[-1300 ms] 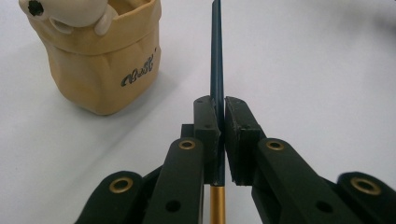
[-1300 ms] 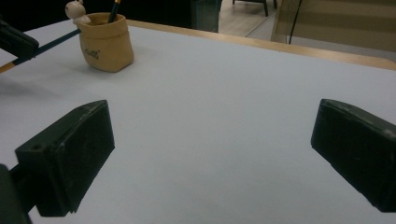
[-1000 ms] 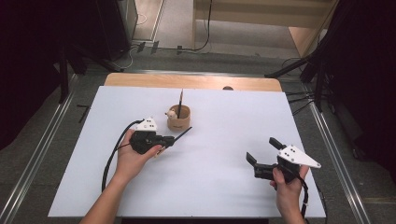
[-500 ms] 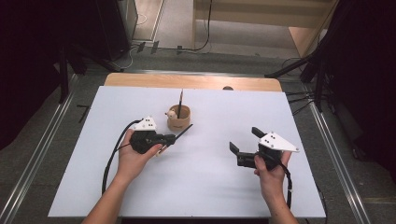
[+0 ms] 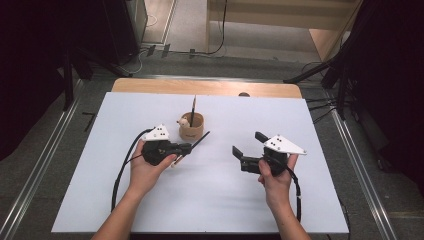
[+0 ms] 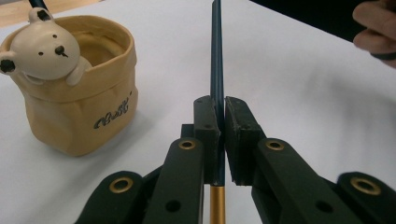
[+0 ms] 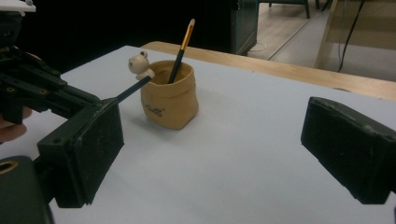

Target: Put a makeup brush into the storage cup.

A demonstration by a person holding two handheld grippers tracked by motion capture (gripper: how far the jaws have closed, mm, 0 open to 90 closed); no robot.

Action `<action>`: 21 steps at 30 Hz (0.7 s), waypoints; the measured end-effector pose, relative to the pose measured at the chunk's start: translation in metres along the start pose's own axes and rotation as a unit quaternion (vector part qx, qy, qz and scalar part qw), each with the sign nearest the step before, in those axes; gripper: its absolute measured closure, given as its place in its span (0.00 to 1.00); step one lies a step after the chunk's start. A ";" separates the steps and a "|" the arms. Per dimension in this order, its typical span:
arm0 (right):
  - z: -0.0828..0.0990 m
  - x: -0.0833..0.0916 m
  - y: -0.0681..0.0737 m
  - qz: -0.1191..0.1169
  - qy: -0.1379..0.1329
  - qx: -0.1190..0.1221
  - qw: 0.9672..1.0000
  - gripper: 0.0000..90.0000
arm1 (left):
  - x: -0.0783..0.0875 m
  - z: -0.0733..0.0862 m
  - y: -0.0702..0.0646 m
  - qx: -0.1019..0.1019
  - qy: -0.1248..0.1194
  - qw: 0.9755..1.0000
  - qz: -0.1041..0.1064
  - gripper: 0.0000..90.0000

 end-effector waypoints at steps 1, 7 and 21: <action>0.001 -0.002 0.001 -0.002 0.001 -0.009 1.000 0.08 | 0.000 0.000 -0.001 0.000 -0.003 1.000 0.001 0.94; 0.008 -0.007 0.009 0.001 0.007 -0.049 0.999 0.15 | -0.001 -0.003 -0.006 -0.001 -0.019 1.000 0.009 0.94; 0.016 -0.024 0.038 -0.050 -0.006 -0.122 0.991 0.37 | -0.010 -0.007 -0.023 -0.007 -0.049 0.998 0.026 0.94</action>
Point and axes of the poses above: each handheld gripper's, and its own axes: x roughly backward along the jaws, z roughly out of its underside, y roughly to its left, the point moved 1 cm from there along -x, roughly forward along the jaws, and after that the axes turned 6 degrees about -y, right-handed, at the moved point
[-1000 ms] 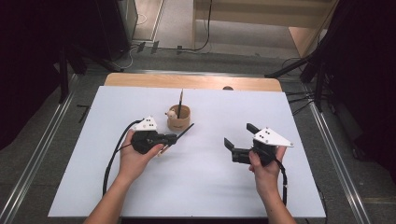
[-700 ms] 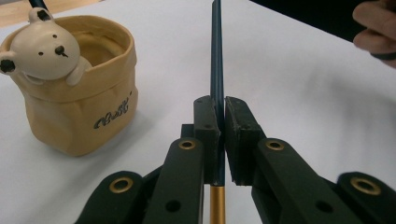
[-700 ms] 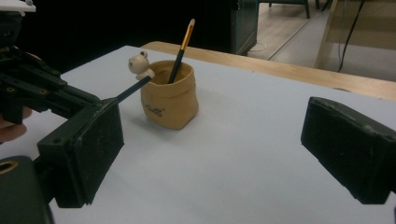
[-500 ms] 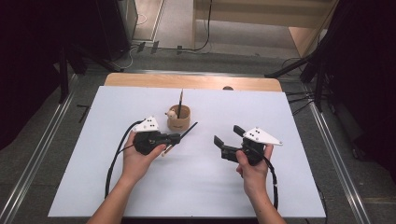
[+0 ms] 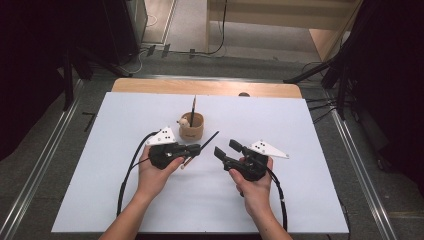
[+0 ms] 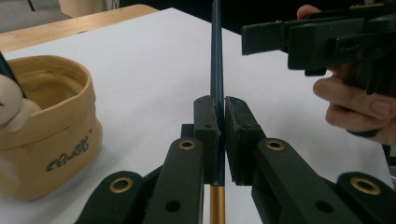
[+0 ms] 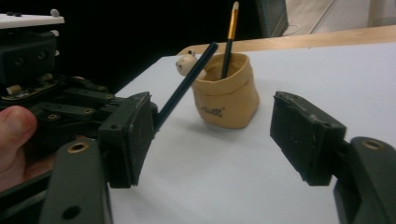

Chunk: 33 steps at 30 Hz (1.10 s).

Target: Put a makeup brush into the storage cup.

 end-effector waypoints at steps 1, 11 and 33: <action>0.001 0.000 0.002 -0.002 -0.003 -0.003 1.000 0.40 | 0.000 0.000 -0.001 -0.001 -0.003 1.000 0.001 0.94; 0.003 0.000 -0.002 -0.023 -0.038 -0.078 0.996 0.62 | -0.009 0.001 -0.012 -0.004 -0.020 1.000 0.014 0.94; 0.014 -0.007 -0.004 -0.064 -0.036 -0.149 0.986 0.95 | -0.027 0.006 -0.028 -0.004 -0.018 0.999 0.038 0.94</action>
Point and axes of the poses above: each handheld gripper's, and its own axes: x roughly backward along the jaws, z roughly out of its underside, y roughly to its left, the point moved 1 cm from there along -x, roughly forward along the jaws, and after that the axes turned 6 degrees about -y, right-handed, at the moved point
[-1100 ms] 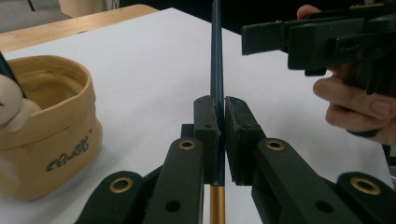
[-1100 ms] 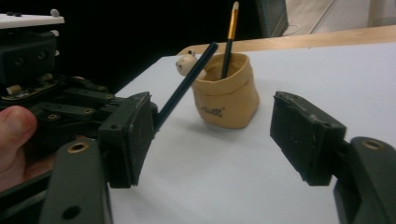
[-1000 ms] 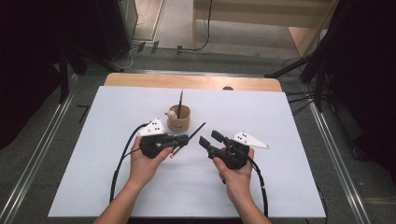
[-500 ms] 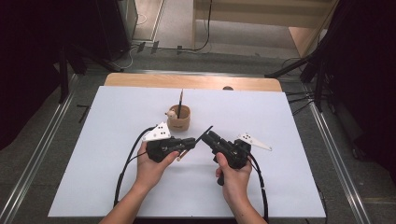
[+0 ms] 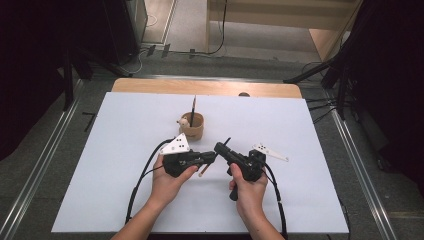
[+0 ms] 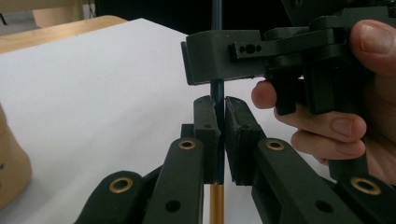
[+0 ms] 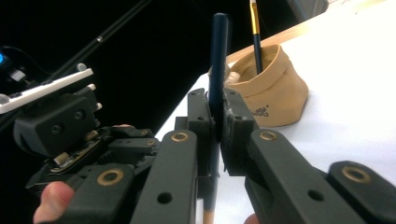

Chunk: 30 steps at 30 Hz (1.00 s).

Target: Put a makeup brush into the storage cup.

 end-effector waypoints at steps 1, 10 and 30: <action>0.000 0.000 0.001 0.002 0.000 0.009 1.000 0.95 | 0.000 0.000 0.001 0.002 0.001 1.000 0.003 0.94; -0.008 0.005 0.007 0.008 -0.008 0.057 0.998 0.95 | -0.004 0.004 0.001 0.001 0.028 1.000 0.005 0.83; -0.001 0.000 0.023 0.043 0.012 0.151 0.988 0.92 | -0.006 0.001 -0.004 -0.008 0.026 0.999 -0.022 0.95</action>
Point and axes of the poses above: each handheld gripper's, and its own axes: x roughly backward along the jaws, z roughly out of its underside, y roughly to its left, the point moved 1 cm from there along -x, roughly forward along the jaws, and after that the axes turned 6 degrees about -y, right-handed, at the moved point
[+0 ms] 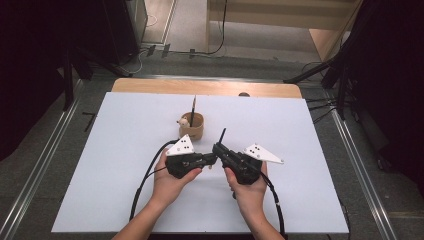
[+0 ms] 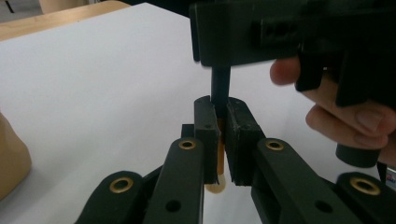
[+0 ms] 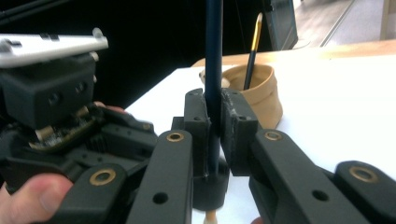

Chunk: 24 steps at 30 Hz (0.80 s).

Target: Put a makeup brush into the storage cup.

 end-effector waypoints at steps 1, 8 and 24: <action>0.001 -0.001 0.000 0.002 0.000 0.000 1.000 0.93 | 0.000 0.000 0.000 0.003 -0.001 1.000 0.000 0.95; 0.001 -0.001 -0.001 0.021 0.011 0.017 1.000 0.94 | 0.000 0.003 0.003 0.012 0.009 1.000 0.010 0.84; -0.003 -0.001 -0.003 0.061 0.048 0.184 0.980 0.94 | 0.036 -0.019 0.022 0.044 -0.003 0.999 0.000 0.67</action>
Point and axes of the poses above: each handheld gripper's, and its own axes: x roughly backward along the jaws, z roughly out of its underside, y roughly to its left, the point moved 1 cm from there along -x, roughly forward along the jaws, and after that the axes turned 6 degrees about -y, right-handed, at the moved point
